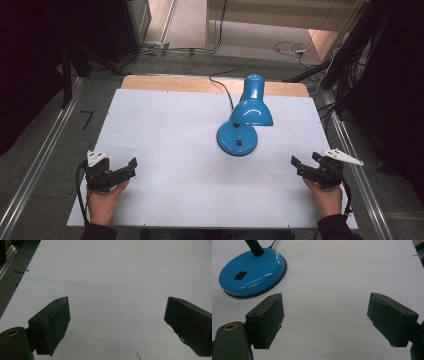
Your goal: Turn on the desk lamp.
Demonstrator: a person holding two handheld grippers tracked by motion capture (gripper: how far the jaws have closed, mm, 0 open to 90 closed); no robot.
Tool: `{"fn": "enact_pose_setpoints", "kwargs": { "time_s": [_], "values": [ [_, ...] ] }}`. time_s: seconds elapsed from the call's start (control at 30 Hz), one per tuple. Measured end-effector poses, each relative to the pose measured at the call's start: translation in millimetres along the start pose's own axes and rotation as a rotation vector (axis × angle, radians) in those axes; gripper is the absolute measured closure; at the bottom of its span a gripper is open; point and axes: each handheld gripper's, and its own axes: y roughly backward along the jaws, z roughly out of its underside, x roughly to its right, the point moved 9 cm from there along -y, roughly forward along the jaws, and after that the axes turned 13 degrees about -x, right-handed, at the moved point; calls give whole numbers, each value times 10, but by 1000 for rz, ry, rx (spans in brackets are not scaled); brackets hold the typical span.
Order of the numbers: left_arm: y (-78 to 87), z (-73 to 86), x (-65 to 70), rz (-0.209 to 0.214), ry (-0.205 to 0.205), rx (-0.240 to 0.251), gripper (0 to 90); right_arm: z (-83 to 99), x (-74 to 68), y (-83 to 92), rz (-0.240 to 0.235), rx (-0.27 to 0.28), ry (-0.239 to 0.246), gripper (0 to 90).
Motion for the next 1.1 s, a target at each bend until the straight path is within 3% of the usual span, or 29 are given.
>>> {"fn": "enact_pose_setpoints", "kwargs": {
  "time_s": [0.2,0.33,0.53,0.77,1.1],
  "values": [
    [50,-26,40,-2,-28,24,72,-5,-67,-42,14,-19,45,126],
    [35,-14,23,-34,-33,14,73,-41,-106,-20,14,-5,55,127],
    [53,-11,19,-37,-28,21,74,-87,-178,18,-1,23,63,127],
    [21,-6,-70,-42,0,11,74,-125,-277,-19,-6,20,83,127],
    [26,1,-37,-43,-6,8,74,-156,-412,-117,-30,6,108,127]
  ]
}}
